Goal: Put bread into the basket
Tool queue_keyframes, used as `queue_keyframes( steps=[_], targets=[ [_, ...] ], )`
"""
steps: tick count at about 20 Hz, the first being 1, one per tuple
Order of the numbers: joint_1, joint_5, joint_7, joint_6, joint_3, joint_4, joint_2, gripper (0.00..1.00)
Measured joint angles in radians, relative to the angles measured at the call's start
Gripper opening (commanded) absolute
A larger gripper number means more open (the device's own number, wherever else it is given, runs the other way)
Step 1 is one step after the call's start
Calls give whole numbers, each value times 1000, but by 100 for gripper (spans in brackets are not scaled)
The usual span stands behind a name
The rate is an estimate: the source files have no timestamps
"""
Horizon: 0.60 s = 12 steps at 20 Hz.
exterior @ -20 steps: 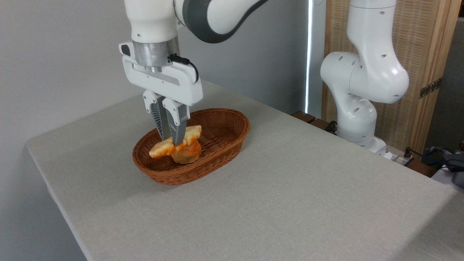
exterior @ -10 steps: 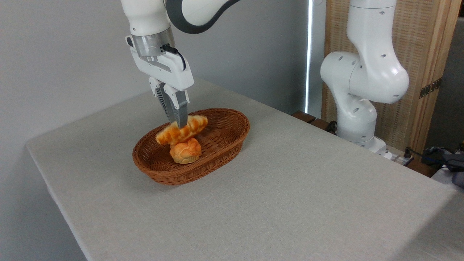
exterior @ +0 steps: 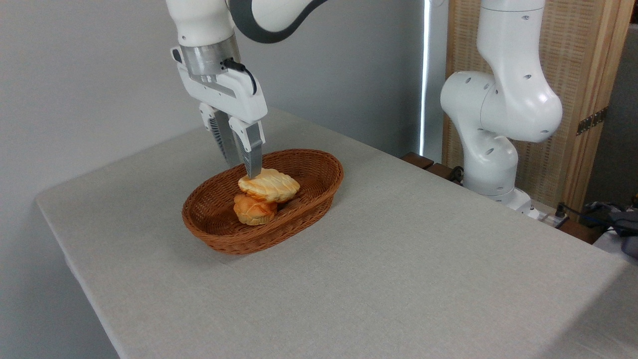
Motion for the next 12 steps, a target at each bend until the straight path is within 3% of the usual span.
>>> queue_keyframes(
  steps=[6, 12],
  targets=[
    [10, 0, 7, 0, 144, 97, -13, 100],
    [17, 0, 134, -1, 285, 133, -13, 100]
  ],
)
